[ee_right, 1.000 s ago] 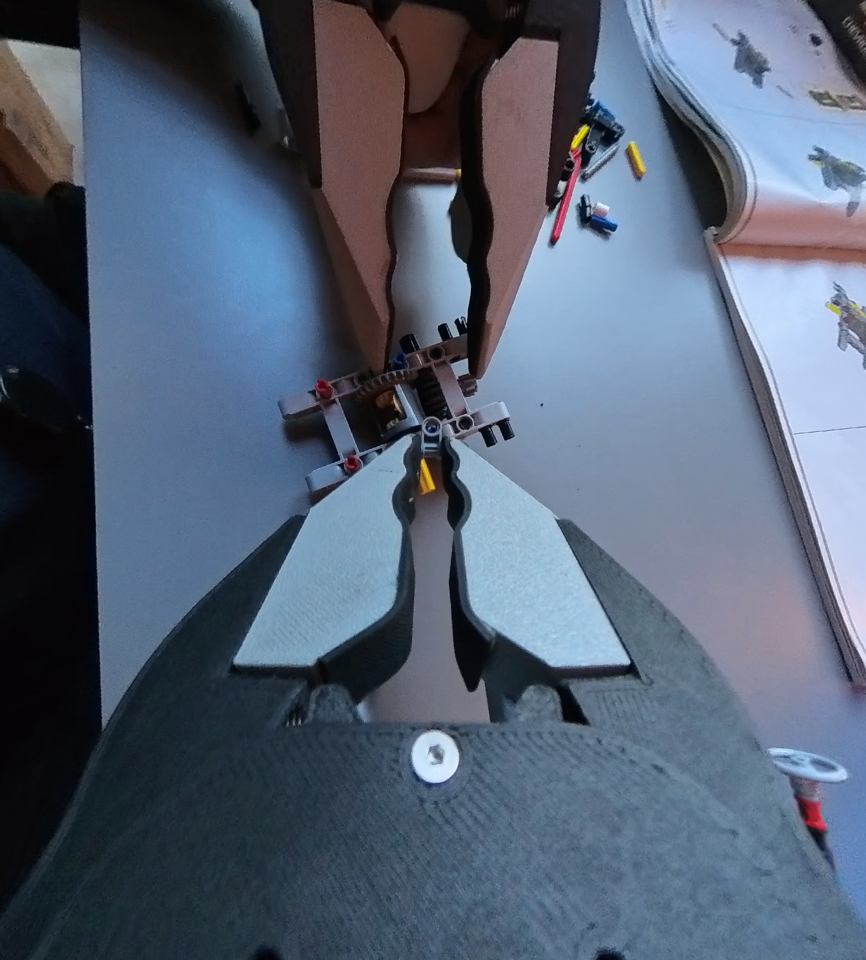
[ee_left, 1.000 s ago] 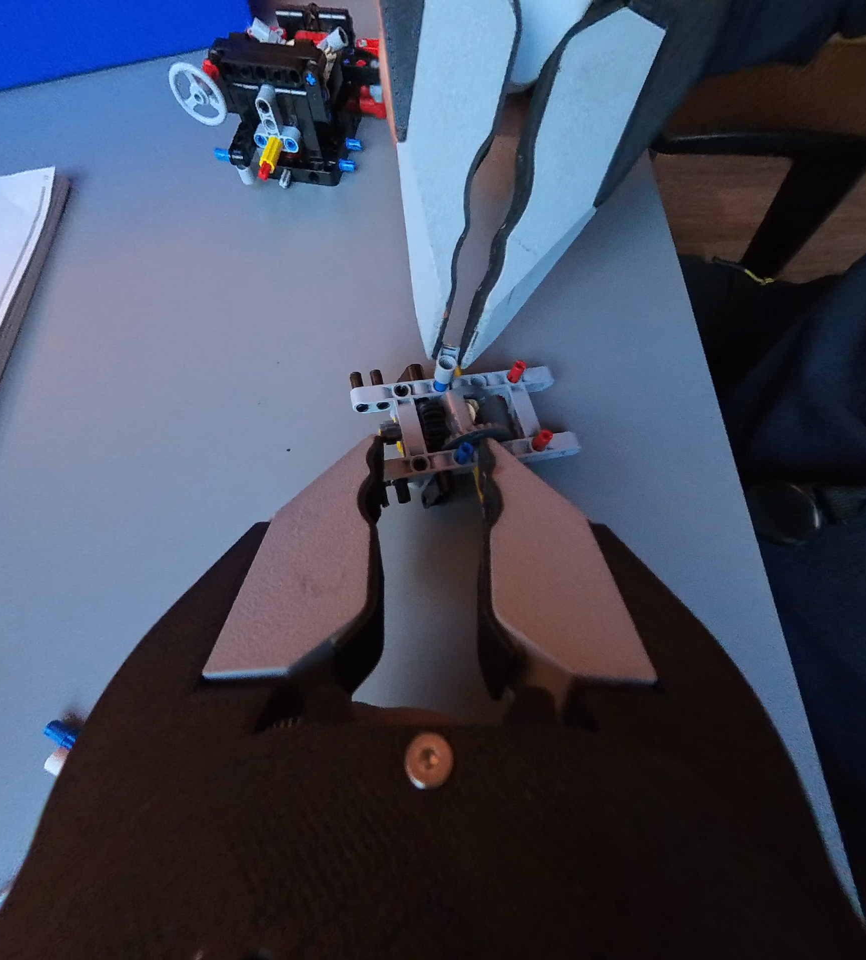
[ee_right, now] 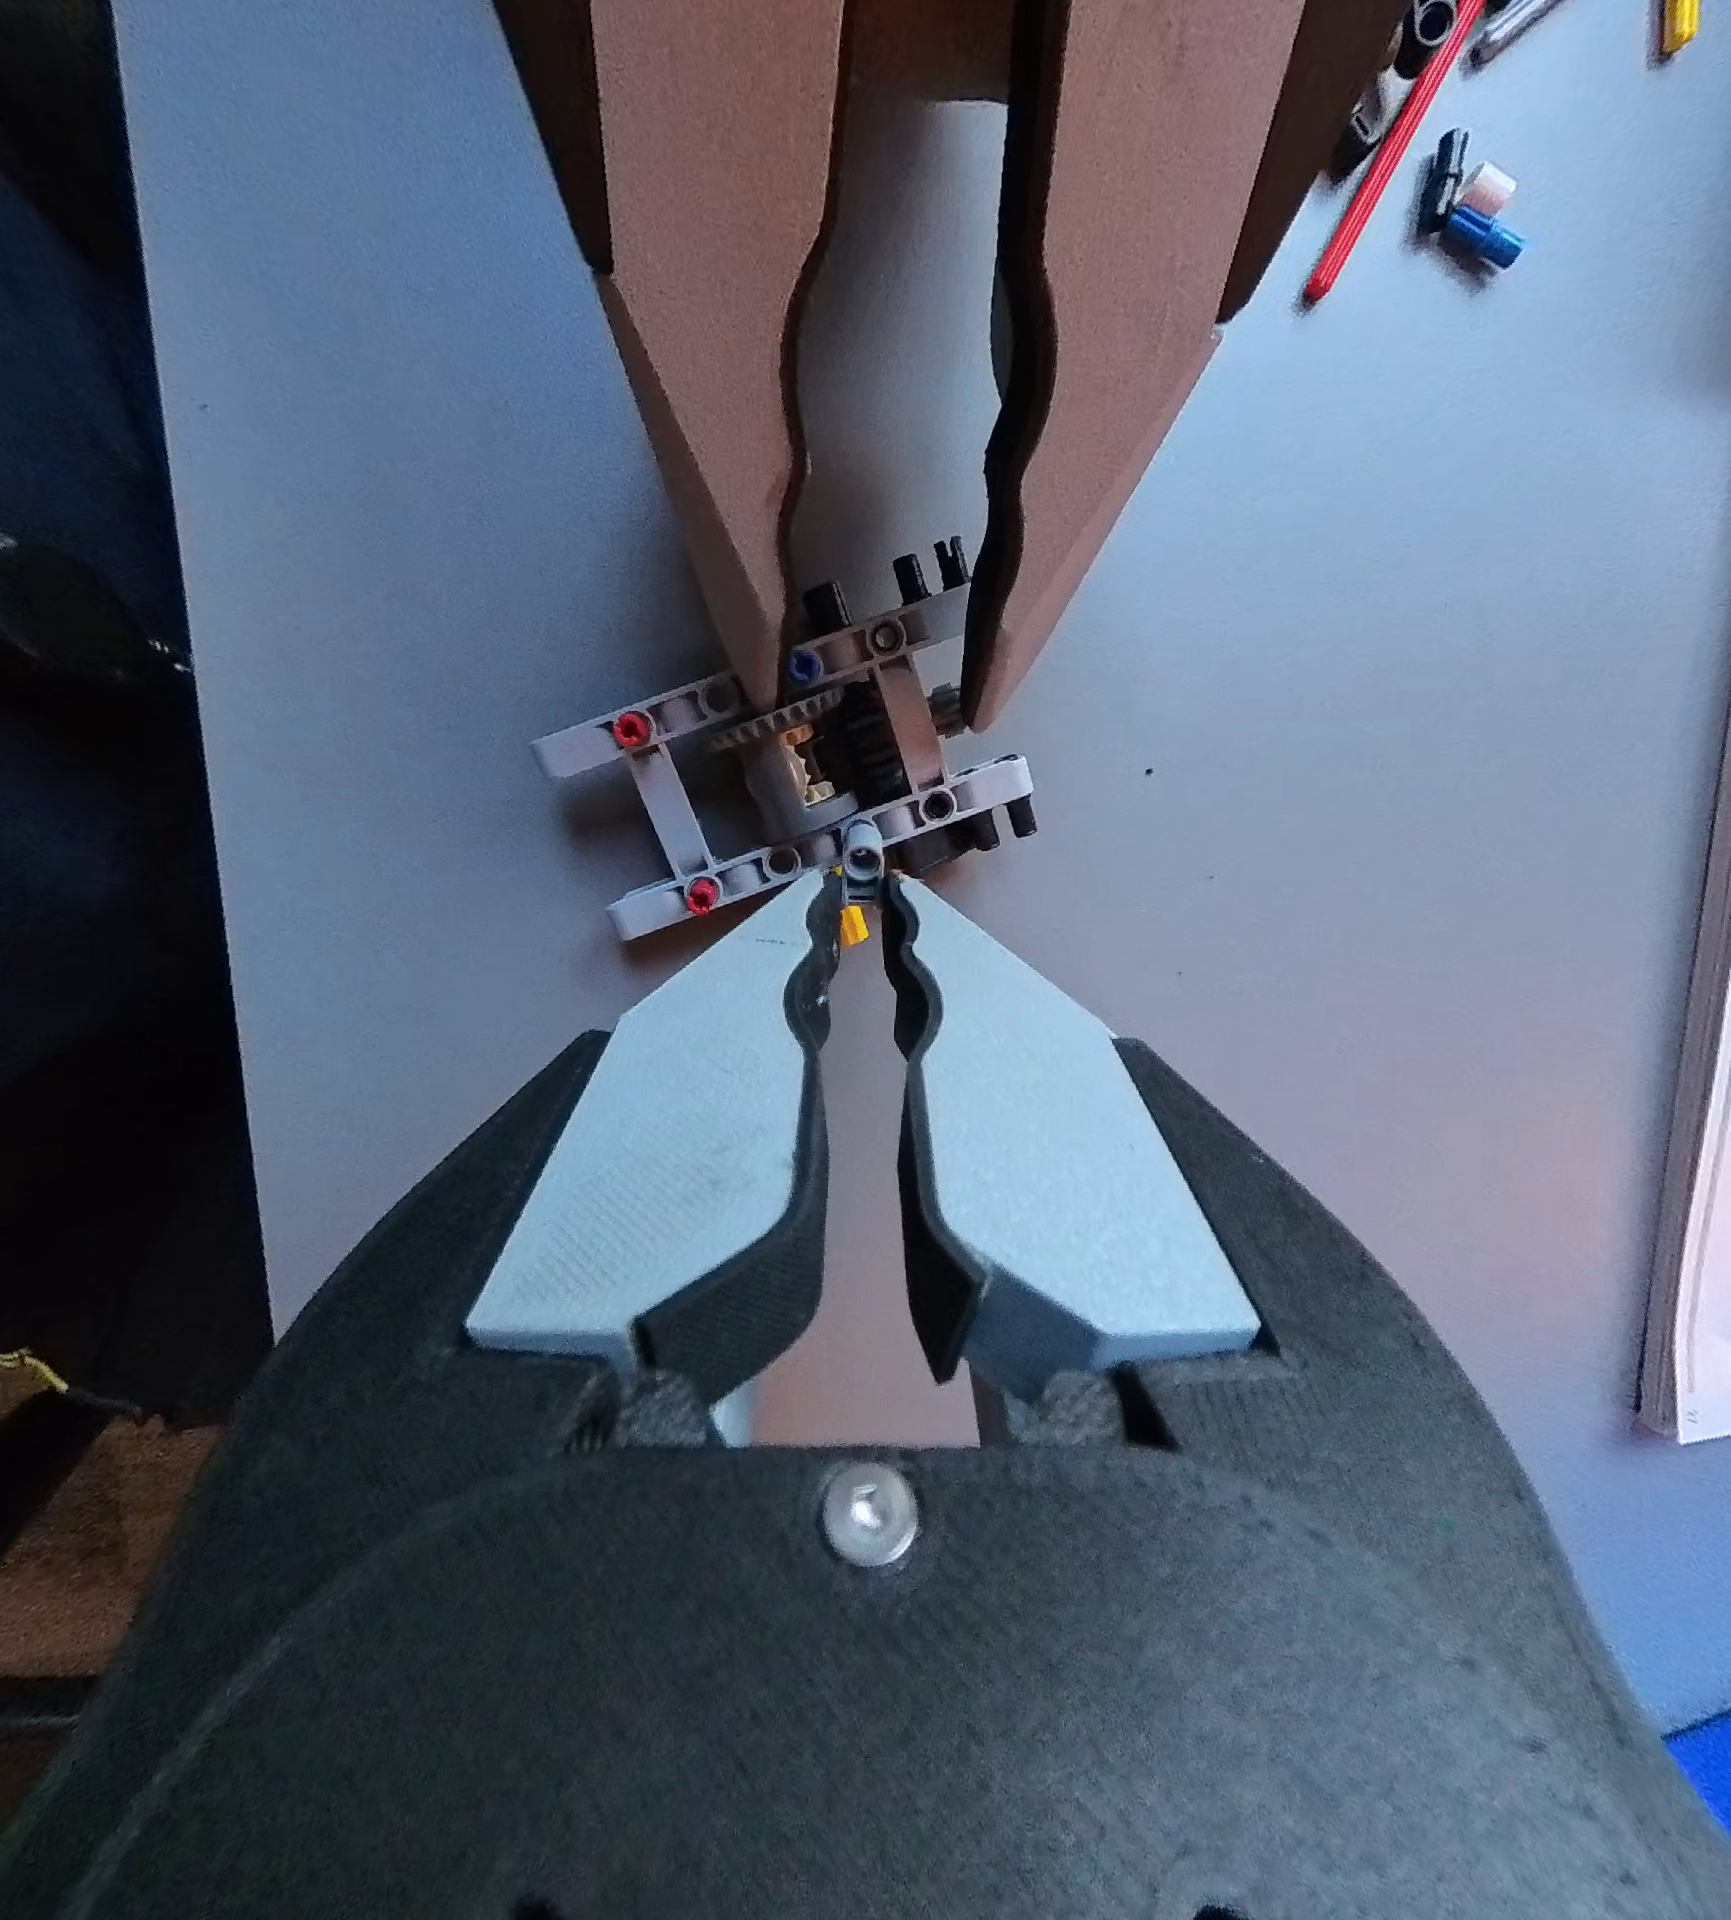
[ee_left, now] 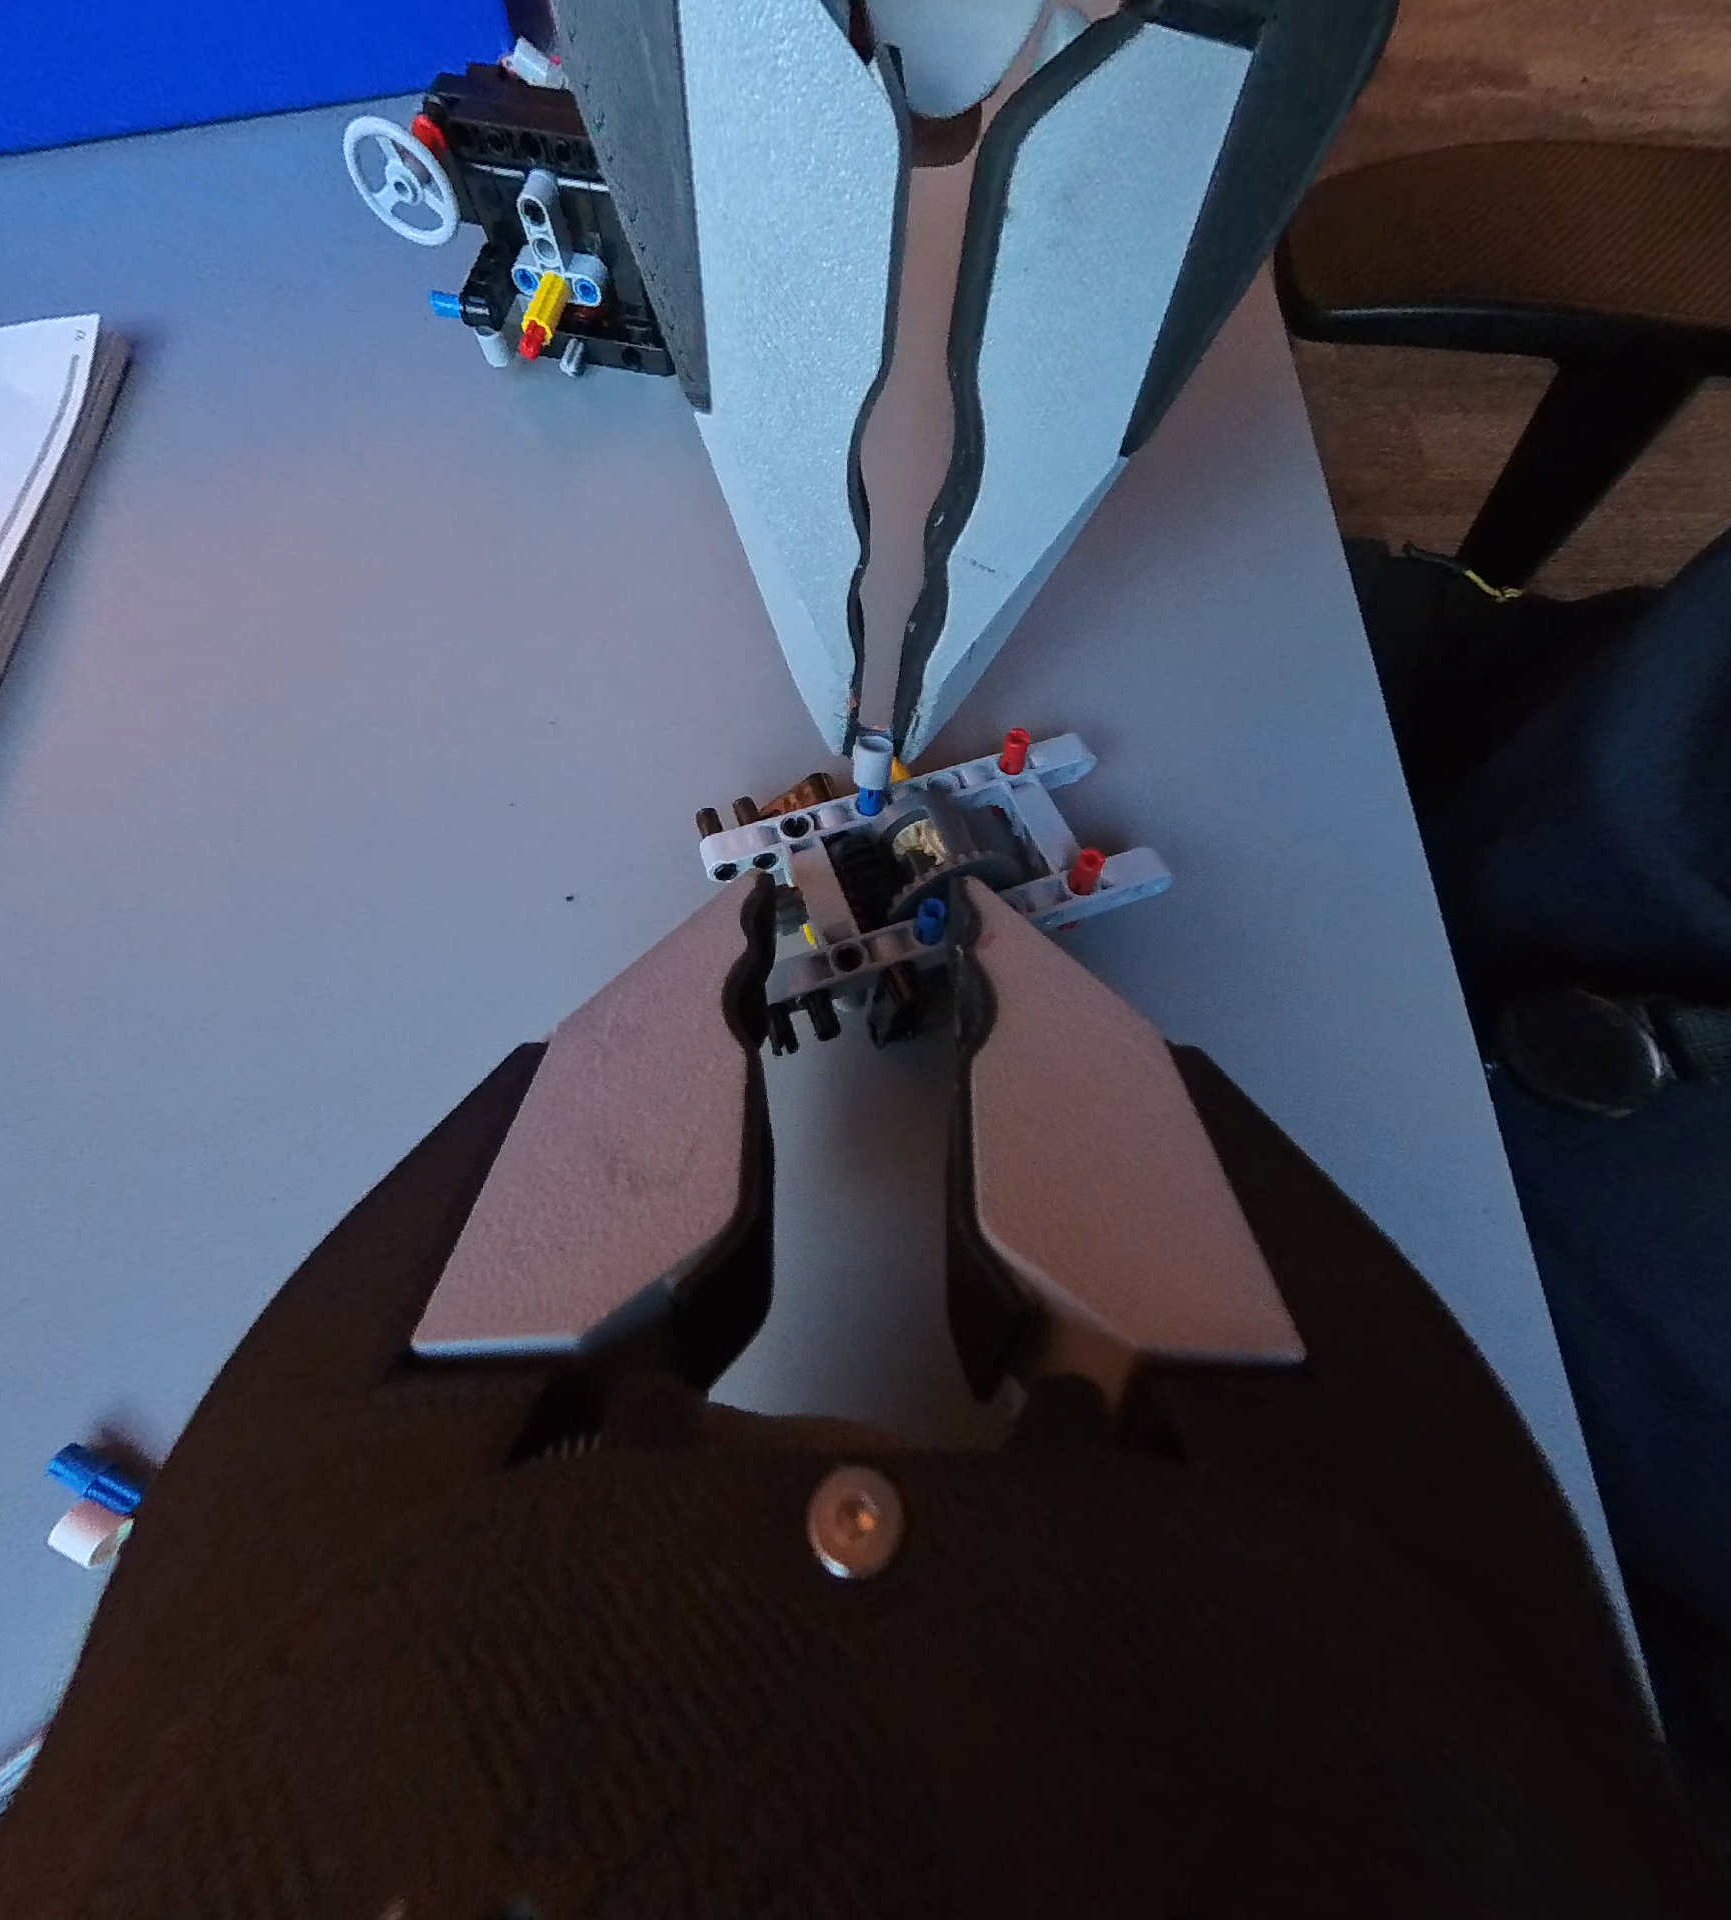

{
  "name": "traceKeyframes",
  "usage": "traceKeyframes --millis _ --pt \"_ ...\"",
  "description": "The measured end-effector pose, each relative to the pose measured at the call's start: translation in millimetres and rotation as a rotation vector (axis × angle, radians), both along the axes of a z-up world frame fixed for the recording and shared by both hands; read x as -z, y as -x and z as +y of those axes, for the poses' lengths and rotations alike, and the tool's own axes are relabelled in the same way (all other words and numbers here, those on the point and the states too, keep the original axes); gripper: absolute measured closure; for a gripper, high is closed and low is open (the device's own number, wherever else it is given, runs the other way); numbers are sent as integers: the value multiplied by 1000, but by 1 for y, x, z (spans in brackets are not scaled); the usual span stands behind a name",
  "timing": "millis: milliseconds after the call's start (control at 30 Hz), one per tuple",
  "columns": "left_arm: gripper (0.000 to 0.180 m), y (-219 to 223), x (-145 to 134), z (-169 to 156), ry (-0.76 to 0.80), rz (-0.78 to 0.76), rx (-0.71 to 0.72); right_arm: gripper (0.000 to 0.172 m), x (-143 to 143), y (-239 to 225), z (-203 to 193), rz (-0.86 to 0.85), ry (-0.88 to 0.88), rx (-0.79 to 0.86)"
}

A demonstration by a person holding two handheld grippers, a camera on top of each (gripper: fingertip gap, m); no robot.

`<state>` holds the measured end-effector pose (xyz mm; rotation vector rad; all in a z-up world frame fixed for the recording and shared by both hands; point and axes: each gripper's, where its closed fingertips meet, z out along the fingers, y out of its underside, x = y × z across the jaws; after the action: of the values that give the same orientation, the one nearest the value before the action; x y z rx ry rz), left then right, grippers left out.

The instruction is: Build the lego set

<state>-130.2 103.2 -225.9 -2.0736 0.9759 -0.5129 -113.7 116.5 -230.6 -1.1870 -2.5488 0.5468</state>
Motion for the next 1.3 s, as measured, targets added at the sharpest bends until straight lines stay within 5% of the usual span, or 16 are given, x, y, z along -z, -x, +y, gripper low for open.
traceKeyframes --millis 267,500,700,1300 --pt "149 10 -9 2 -13 -51 -30 166 -10 0 10 46 49 56" --pt "160 10 -40 11 -90 -187 -72 167 -31 13 4 182 322 164" --pt "161 -2 -35 10 -61 -208 -56 167 -37 19 -10 230 474 185" --pt "179 -11 -39 -2 9 -320 17 167 -33 9 -19 203 507 143"
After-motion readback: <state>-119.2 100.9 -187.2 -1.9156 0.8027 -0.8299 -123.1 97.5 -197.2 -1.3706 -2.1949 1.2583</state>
